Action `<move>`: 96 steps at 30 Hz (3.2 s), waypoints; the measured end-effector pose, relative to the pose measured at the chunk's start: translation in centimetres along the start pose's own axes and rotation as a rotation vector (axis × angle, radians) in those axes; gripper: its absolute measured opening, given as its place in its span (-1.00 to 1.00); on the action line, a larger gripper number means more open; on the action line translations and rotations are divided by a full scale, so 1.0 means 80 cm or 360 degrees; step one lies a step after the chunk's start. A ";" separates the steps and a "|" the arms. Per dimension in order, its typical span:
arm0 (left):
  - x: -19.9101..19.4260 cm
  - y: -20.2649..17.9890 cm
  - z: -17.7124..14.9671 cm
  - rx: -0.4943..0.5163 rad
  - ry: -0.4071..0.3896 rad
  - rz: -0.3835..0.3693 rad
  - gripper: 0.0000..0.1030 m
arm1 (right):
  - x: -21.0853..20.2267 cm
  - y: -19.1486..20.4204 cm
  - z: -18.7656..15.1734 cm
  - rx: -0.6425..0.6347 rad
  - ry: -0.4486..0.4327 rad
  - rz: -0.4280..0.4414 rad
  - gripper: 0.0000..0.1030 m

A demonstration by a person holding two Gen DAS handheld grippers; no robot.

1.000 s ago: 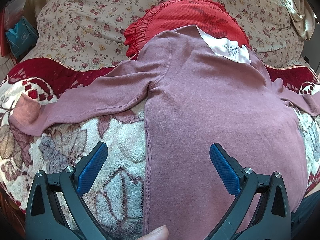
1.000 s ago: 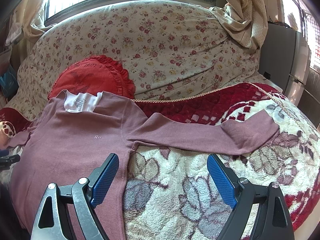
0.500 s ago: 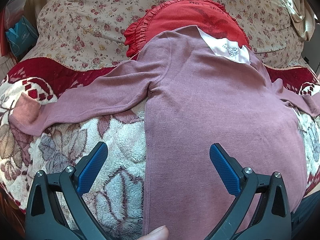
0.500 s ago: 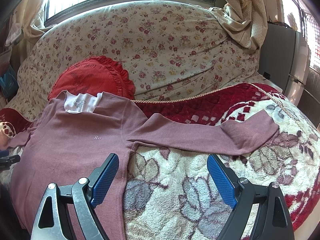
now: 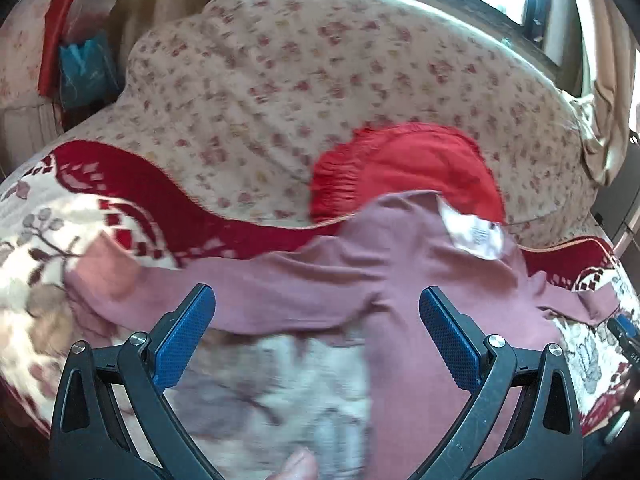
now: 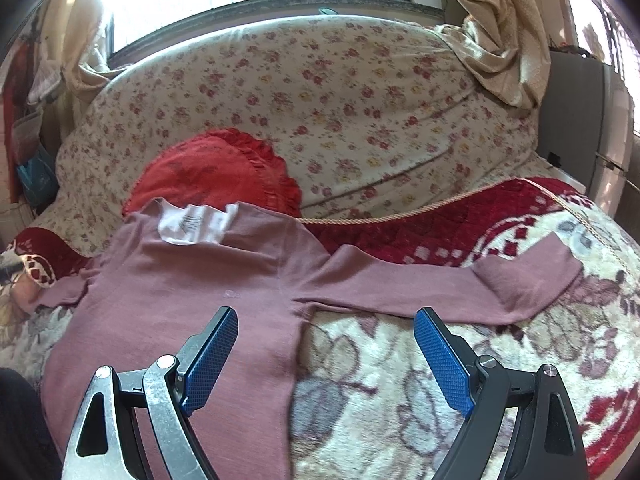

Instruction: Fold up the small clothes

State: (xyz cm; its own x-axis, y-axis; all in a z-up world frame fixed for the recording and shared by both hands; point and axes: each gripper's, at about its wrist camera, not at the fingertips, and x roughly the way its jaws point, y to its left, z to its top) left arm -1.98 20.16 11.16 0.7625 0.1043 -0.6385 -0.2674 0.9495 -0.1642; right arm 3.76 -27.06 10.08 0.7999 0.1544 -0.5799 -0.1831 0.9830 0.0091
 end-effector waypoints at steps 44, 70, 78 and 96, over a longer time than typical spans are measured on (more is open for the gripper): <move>0.060 0.232 -0.012 -0.0732 -0.0025 -0.0006 -0.97 | 0.026 0.079 -0.006 -0.0274 0.0002 0.0003 0.72; 0.166 -0.198 -0.054 -0.0060 0.0221 -0.0827 -0.96 | 0.180 0.117 0.051 0.0377 0.0381 0.0835 0.71; 0.167 -0.218 -0.075 0.0031 0.0258 -0.0869 -0.96 | 0.256 0.146 0.031 0.0726 0.0599 0.1308 0.59; 0.137 -0.182 -0.077 0.0000 0.0241 -0.0707 -0.91 | 0.263 0.127 0.047 0.0396 0.0510 0.0888 -0.95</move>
State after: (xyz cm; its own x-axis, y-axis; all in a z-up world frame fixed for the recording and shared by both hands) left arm 6.64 5.64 1.92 0.7087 -0.3568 -0.6086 0.0659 0.8924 -0.4464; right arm 20.87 -13.46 1.03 0.4089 0.6448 -0.6458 -0.3510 0.7643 0.5409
